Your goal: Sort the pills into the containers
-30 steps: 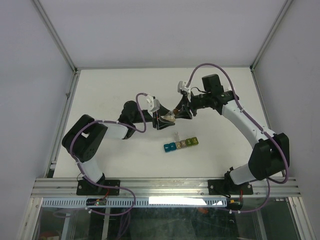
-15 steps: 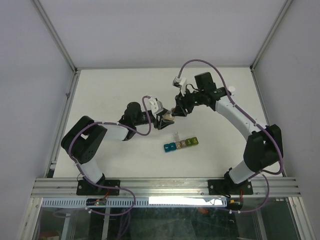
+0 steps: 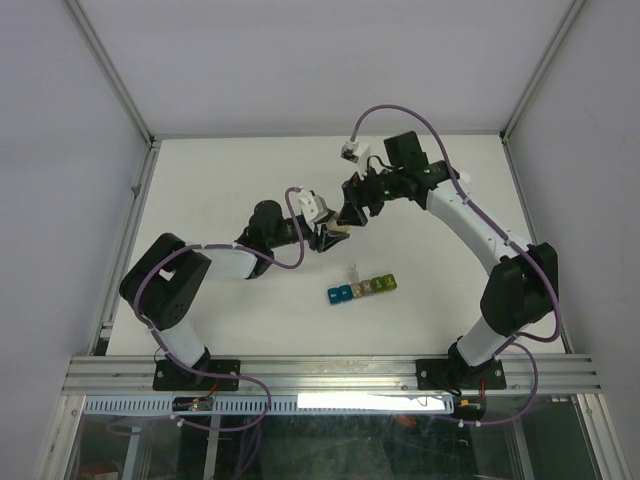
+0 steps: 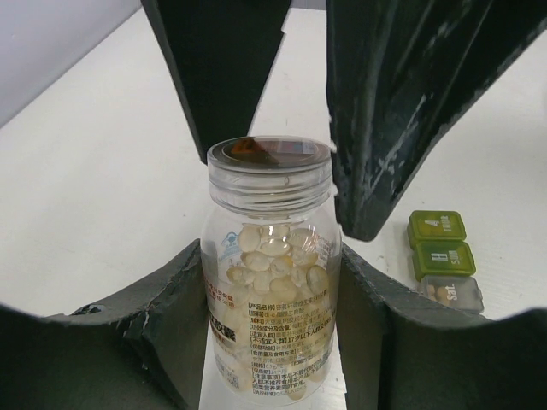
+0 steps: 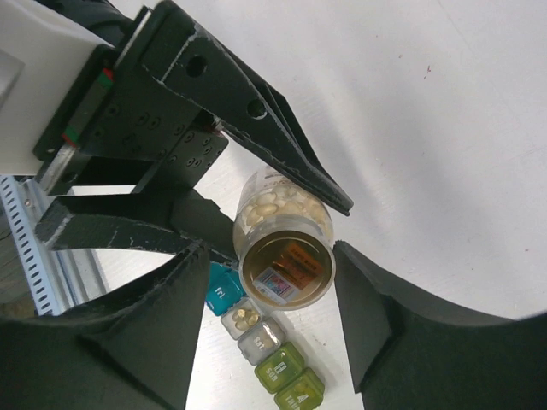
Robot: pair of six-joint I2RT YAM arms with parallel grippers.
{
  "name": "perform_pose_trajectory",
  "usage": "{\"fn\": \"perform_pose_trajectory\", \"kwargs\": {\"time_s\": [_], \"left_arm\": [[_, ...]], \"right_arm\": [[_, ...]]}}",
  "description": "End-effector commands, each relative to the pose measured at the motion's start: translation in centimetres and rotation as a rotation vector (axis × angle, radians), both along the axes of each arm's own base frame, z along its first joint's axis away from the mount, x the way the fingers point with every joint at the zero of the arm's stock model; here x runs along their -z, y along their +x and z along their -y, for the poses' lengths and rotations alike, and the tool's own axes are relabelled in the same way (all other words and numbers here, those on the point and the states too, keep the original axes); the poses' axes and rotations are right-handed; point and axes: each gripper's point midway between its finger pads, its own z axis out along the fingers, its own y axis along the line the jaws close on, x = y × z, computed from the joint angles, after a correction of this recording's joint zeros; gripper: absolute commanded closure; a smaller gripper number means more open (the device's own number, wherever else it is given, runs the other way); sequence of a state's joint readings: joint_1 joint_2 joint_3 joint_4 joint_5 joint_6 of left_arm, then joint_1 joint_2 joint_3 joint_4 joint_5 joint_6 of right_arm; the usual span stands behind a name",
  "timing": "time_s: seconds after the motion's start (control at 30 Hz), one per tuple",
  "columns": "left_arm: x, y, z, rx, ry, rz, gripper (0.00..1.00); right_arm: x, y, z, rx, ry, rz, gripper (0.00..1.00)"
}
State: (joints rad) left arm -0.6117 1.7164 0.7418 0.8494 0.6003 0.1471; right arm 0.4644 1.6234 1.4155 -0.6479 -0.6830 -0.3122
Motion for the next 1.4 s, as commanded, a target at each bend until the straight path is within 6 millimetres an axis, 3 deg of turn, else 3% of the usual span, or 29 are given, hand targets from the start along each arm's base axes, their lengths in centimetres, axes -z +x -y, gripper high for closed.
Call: {"fn": "perform_pose_trajectory", "kwargs": {"time_s": [0.0, 0.1, 0.3, 0.43, 0.53, 0.67, 0.97, 1.37], "left_arm": [[-5.8, 0.4, 0.5, 0.0, -0.09, 0.162, 1.0], [-5.8, 0.2, 0.5, 0.007, -0.09, 0.164, 1.0], [-6.2, -0.7, 0.4, 0.038, -0.106, 0.18, 1.0], [-6.2, -2.8, 0.7, 0.182, -0.109, 0.175, 1.0], [-5.8, -4.1, 0.8, 0.312, -0.1, 0.107, 1.0], [-5.4, -5.3, 0.9, 0.432, -0.089, 0.025, 1.0], [-5.0, -5.4, 1.2, 0.467, -0.077, -0.008, 1.0], [-4.9, -5.5, 1.3, 0.485, -0.083, -0.017, 1.0]], "right_arm": [[-4.8, -0.4, 0.2, -0.069, 0.086, 0.072, 0.28], [-5.9, -0.8, 0.9, -0.082, 0.091, 0.122, 0.18], [-7.5, -0.4, 3.9, -0.099, 0.125, 0.214, 0.12], [-8.8, -3.3, 3.9, -0.351, 0.234, 0.4, 0.03], [-8.1, -6.3, 3.9, -0.643, 0.271, 0.618, 0.01], [-7.8, -6.6, 3.7, -0.745, 0.296, 0.639, 0.01], [-6.9, -5.3, 2.6, -0.711, 0.214, 0.578, 0.17], [-5.5, -5.5, 1.6, -0.708, 0.175, 0.532, 0.3]]}}
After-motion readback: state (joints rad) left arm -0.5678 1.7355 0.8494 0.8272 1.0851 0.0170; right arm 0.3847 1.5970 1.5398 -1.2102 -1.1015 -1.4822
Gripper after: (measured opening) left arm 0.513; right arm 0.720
